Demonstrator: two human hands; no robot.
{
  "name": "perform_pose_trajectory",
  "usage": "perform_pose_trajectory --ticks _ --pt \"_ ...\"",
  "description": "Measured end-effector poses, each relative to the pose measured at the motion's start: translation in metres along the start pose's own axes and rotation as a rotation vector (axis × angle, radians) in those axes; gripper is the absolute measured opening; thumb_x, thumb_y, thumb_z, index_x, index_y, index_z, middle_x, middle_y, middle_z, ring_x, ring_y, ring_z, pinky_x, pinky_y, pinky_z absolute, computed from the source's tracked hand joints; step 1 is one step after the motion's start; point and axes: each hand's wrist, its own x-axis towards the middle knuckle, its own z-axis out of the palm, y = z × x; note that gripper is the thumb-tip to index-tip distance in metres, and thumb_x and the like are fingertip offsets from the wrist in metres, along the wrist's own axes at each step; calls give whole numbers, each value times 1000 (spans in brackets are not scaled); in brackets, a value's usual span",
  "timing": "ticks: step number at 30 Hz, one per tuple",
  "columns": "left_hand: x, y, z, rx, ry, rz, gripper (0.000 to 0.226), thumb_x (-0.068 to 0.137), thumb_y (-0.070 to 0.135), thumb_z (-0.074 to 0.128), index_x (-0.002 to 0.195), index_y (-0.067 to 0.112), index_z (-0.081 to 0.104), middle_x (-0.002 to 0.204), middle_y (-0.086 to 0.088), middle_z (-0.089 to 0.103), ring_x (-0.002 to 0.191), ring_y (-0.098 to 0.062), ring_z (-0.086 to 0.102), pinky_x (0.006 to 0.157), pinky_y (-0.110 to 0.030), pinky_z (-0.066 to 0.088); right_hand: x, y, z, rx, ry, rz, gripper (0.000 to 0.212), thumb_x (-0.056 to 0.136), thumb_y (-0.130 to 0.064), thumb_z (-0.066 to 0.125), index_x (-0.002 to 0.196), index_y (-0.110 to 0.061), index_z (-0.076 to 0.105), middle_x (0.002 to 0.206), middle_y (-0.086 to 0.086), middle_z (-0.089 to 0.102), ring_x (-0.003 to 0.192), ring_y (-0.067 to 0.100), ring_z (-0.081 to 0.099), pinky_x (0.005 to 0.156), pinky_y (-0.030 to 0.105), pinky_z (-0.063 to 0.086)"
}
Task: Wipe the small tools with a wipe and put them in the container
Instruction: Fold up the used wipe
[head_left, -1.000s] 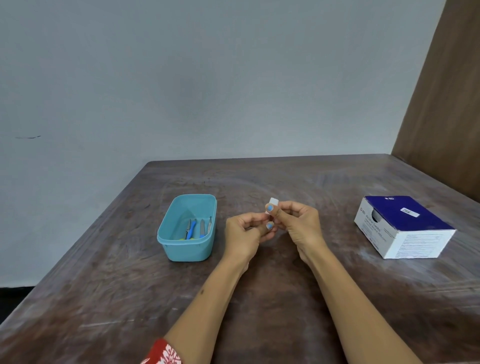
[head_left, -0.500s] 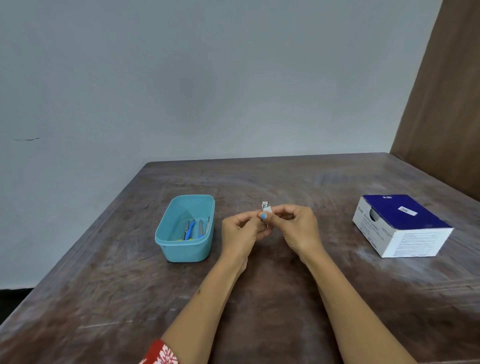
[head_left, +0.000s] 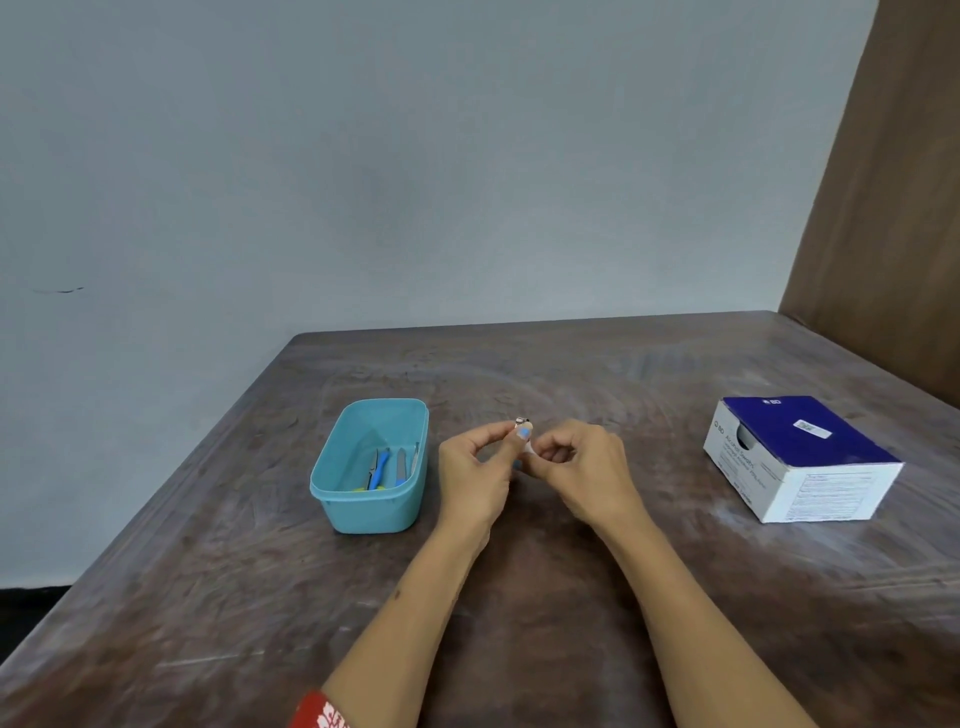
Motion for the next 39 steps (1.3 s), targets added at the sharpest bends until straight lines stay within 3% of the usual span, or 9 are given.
perform_pose_trajectory --ticks 4,10,15,19,23,28,31,35,39 --pt "-3 10 1 47 -19 194 15 79 9 71 94 13 73 85 4 71 78 0 67 68 -13 51 0 2 -3 -59 -25 -29 12 73 -17 79 68 -15 69 61 -8 55 55 3 49 53 10 35" --pt "-2 58 -26 65 117 324 8 76 12 74 81 18 74 69 2 71 61 -1 64 64 -14 51 2 9 1 -46 111 -40 11 67 -17 84 70 -18 74 64 -7 60 61 -2 56 56 7 39" --pt "25 80 -81 593 148 152 14 72 24 79 70 10 75 60 -7 68 56 -13 63 67 -27 56 2 4 0 45 165 24 29 63 -18 86 77 -27 62 63 -10 61 56 3 56 60 27 49" --pt "45 68 -88 1000 124 -69 29 69 25 81 81 0 71 80 -16 72 76 -27 70 75 -35 58 1 3 0 52 191 5 35 62 -13 86 62 -30 55 60 -7 62 55 9 57 60 37 53" --pt "53 62 -84 1263 83 -201 44 67 28 83 95 1 63 94 -15 70 89 -26 68 71 -31 56 0 4 1 39 183 -26 26 69 -8 81 66 -27 64 60 -10 63 56 1 59 62 27 54" --pt "47 67 -78 1360 100 -166 33 74 15 77 97 -3 63 98 -16 67 91 -29 67 69 -32 53 -2 2 0 108 240 -67 17 79 -4 72 92 -14 72 75 -9 67 66 -2 62 70 15 52" --pt "27 83 -66 1326 159 31 3 82 2 62 81 -2 61 99 -22 65 91 -35 64 72 -38 51 -11 -5 -8 185 291 -43 22 82 -1 68 100 -13 72 85 -3 71 74 -10 62 72 4 47" --pt "-31 85 -24 955 123 419 24 80 -2 53 93 3 72 98 -20 71 95 -35 65 88 -42 50 -43 -21 -42 318 385 -25 20 82 -1 67 92 -17 73 82 -8 71 77 -5 66 73 9 49" --pt "-122 58 41 632 -26 527 33 82 -2 53 109 9 69 106 -7 72 99 -20 66 95 -26 45 -98 -24 -95 388 497 17 24 83 -1 67 90 -24 71 84 -11 72 80 4 68 74 17 52"
